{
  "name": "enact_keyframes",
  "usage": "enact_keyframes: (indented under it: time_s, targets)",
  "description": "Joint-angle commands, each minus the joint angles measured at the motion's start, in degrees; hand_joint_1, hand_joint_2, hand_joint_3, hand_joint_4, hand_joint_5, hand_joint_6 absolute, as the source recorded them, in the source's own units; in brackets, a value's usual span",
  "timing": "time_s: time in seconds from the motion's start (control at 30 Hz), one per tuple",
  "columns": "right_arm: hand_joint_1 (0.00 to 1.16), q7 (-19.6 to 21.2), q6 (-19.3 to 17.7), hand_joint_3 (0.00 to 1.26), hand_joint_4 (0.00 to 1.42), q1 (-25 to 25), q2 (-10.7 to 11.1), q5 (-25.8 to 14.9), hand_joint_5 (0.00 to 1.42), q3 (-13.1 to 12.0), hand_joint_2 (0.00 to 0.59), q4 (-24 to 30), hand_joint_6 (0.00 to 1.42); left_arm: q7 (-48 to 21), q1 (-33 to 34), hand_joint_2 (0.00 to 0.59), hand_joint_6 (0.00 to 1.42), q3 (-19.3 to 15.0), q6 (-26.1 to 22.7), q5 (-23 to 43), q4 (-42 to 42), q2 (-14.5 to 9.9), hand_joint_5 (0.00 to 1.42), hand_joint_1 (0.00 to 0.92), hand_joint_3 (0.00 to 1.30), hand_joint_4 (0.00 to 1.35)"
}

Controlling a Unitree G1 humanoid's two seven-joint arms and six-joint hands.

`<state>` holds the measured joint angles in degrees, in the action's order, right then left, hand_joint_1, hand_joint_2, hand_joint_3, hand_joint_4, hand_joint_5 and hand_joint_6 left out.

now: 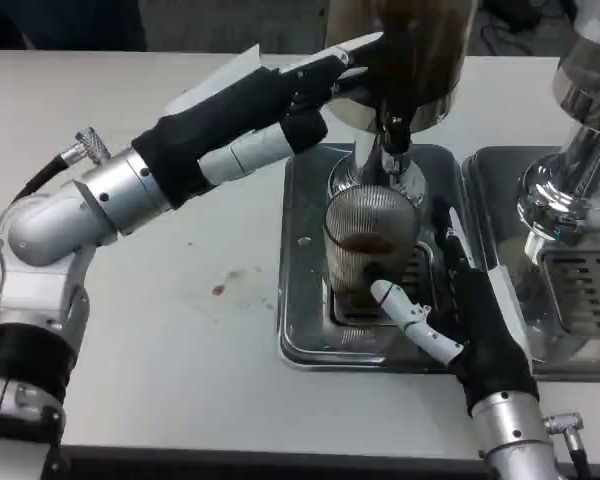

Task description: Grasp the cup under the faucet to collect the drink, then remove the cup.

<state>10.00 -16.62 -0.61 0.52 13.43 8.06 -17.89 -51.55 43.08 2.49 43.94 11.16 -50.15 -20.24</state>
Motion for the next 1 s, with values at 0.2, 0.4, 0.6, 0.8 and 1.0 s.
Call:
enact_keyframes:
  time_s: [0.2, 0.4, 0.6, 0.8, 1.0]
  targets:
    - [0.56, 0.1, -1.9, 0.0, 0.0, 0.5, 0.0, -0.4, 0.0, -0.5, 0.245, 0.5, 0.0, -2.7, -4.3, 0.058, 0.11, -4.0, -3.5, 5.1, 8.9, -1.3, 0.15, 0.0, 0.14, 0.07]
    - [0.55, 0.1, -3.4, 0.0, 0.0, 1.0, 0.5, 0.4, 0.0, -0.1, 0.245, 0.4, 0.0, -2.8, -9.4, 0.066, 0.13, -6.1, -4.6, 5.2, 11.1, -3.4, 0.18, 0.0, 0.14, 0.09]
    - [0.55, -0.1, -4.9, 0.0, 0.0, 1.0, 1.1, 1.2, 0.0, 0.3, 0.24, -0.7, 0.0, -1.9, -14.8, 0.07, 0.15, -8.3, -4.4, 4.1, 9.0, -6.0, 0.22, 0.008, 0.16, 0.13]
    - [0.58, 0.0, -6.0, 0.0, 0.0, 0.5, 1.5, 2.1, 0.0, 0.9, 0.226, -2.2, 0.0, -0.8, -18.7, 0.074, 0.16, -9.8, -4.0, 3.1, 5.5, -7.4, 0.24, 0.022, 0.17, 0.15]
    - [0.61, 0.6, -5.9, 0.0, 0.0, -0.9, 1.5, 3.2, 0.0, 1.4, 0.208, -4.2, 0.0, 0.2, -21.5, 0.074, 0.16, -10.2, -3.3, 2.2, 4.5, -7.8, 0.25, 0.025, 0.18, 0.16]
